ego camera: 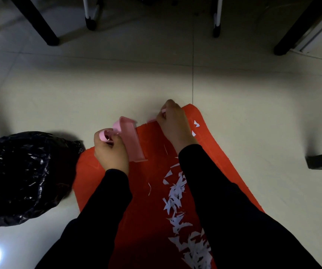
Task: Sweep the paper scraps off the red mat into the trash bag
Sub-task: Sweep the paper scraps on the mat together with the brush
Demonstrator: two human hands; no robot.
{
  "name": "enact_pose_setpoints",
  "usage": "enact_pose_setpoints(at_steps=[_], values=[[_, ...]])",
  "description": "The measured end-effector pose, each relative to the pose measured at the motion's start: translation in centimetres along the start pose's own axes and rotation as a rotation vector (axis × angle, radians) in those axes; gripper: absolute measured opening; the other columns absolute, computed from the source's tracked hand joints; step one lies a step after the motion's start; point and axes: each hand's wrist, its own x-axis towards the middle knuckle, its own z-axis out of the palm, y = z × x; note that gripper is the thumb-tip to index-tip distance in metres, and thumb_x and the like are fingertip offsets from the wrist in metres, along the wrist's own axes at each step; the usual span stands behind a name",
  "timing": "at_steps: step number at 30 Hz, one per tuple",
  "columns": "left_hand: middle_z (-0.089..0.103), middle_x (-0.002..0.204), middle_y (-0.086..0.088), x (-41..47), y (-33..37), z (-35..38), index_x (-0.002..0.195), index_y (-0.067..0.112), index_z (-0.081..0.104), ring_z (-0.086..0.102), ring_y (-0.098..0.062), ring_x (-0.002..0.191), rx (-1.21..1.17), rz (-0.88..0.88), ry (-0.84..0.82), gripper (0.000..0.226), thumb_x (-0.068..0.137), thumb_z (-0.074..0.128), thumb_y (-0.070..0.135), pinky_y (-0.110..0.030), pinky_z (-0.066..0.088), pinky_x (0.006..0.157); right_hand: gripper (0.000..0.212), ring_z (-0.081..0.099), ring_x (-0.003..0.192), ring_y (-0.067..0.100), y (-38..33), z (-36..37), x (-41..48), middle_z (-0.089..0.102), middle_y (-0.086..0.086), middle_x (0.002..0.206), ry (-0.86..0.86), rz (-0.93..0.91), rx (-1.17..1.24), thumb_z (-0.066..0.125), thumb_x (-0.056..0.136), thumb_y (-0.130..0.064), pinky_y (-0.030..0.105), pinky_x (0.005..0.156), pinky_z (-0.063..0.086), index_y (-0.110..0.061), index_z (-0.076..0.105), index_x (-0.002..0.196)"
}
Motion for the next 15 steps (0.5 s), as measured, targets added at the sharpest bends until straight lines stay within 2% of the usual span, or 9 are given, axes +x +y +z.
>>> enact_pose_setpoints(at_steps=[4, 7, 9, 12, 15], values=[[0.051, 0.069, 0.014, 0.1, -0.1, -0.2, 0.077, 0.03, 0.048, 0.051, 0.014, 0.053, -0.023, -0.005, -0.006, 0.025, 0.09, 0.049, 0.008, -0.006, 0.039, 0.057, 0.015, 0.058, 0.099, 0.022, 0.1, 0.8, 0.1, 0.061, 0.016, 0.108, -0.115, 0.023, 0.089, 0.048, 0.094, -0.007, 0.02, 0.074, 0.039, 0.002, 0.053, 0.106], [0.052, 0.069, 0.014, 0.1, -0.1, -0.3, 0.074, 0.034, 0.046, 0.051, 0.013, 0.054, -0.029, -0.007, -0.008, 0.031, 0.09, 0.049, 0.008, -0.008, 0.039, 0.058, 0.015, 0.057, 0.102, 0.026, 0.9, 1.5, -0.1, 0.06, 0.017, 0.109, -0.191, 0.076, 0.093, 0.048, 0.095, -0.009, 0.026, 0.077, 0.042, 0.002, 0.052, 0.104], [0.051, 0.069, 0.014, 0.2, -0.1, -0.3, 0.073, 0.035, 0.045, 0.051, 0.013, 0.053, -0.037, -0.006, -0.011, 0.033, 0.09, 0.049, 0.007, -0.007, 0.039, 0.058, 0.012, 0.056, 0.093, 0.024, 1.0, 1.2, 0.0, 0.059, 0.015, 0.105, -0.172, 0.099, 0.089, 0.047, 0.094, -0.009, 0.026, 0.072, 0.043, 0.001, 0.052, 0.1], [0.05, 0.069, 0.013, 0.1, 0.1, -0.4, 0.073, 0.035, 0.045, 0.05, 0.014, 0.052, -0.042, 0.0, -0.014, 0.035, 0.09, 0.048, 0.005, -0.003, 0.039, 0.055, 0.008, 0.052, 0.08, 0.017, 0.5, -0.1, 0.5, 0.057, 0.011, 0.093, -0.055, 0.093, 0.132, 0.047, 0.092, -0.006, 0.016, 0.056, 0.036, -0.001, 0.052, 0.094], [0.05, 0.069, 0.014, 0.0, 0.1, -0.2, 0.073, 0.035, 0.044, 0.05, 0.015, 0.053, -0.049, -0.004, -0.018, 0.036, 0.089, 0.049, 0.004, -0.003, 0.039, 0.055, 0.004, 0.053, 0.082, 0.014, 0.0, -0.5, 1.2, 0.054, 0.004, 0.09, 0.003, 0.083, 0.19, 0.048, 0.093, -0.007, 0.013, 0.058, 0.036, -0.009, 0.048, 0.089]])
